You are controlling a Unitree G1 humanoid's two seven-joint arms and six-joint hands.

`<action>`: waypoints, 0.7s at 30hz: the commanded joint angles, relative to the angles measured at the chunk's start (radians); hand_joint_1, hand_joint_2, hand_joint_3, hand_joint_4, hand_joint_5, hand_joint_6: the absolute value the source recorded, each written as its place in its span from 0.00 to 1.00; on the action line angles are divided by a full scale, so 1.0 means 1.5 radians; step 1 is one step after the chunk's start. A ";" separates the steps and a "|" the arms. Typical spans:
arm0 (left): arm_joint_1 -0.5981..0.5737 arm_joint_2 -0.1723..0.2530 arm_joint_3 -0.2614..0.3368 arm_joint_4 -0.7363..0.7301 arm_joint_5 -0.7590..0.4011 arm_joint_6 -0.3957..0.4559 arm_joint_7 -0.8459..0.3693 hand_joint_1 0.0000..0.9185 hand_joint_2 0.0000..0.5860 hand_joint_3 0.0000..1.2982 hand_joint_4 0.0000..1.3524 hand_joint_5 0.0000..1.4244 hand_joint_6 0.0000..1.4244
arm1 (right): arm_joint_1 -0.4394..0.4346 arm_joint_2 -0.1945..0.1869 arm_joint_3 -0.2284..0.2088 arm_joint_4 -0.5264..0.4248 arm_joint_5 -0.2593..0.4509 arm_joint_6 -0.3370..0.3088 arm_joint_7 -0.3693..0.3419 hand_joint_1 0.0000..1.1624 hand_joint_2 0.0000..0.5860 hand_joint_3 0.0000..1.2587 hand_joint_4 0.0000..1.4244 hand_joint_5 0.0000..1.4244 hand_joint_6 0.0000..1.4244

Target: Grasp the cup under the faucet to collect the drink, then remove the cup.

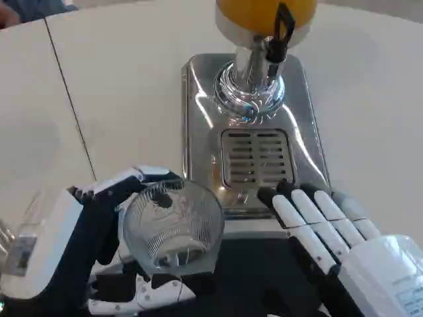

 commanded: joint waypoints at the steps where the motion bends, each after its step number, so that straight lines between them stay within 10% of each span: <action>1: -0.004 -0.005 -0.003 -0.017 0.006 -0.013 -0.004 0.82 0.00 0.84 0.85 0.96 1.00 | 0.013 0.002 0.000 -0.004 -0.003 0.006 0.001 0.20 0.97 0.02 0.00 0.00 0.00; 21: -0.063 -0.031 -0.018 0.026 0.036 0.020 0.006 0.83 0.00 0.84 0.84 0.96 1.00 | 0.017 0.020 -0.009 -0.012 -0.003 0.033 -0.003 0.22 0.97 0.02 0.00 0.00 0.00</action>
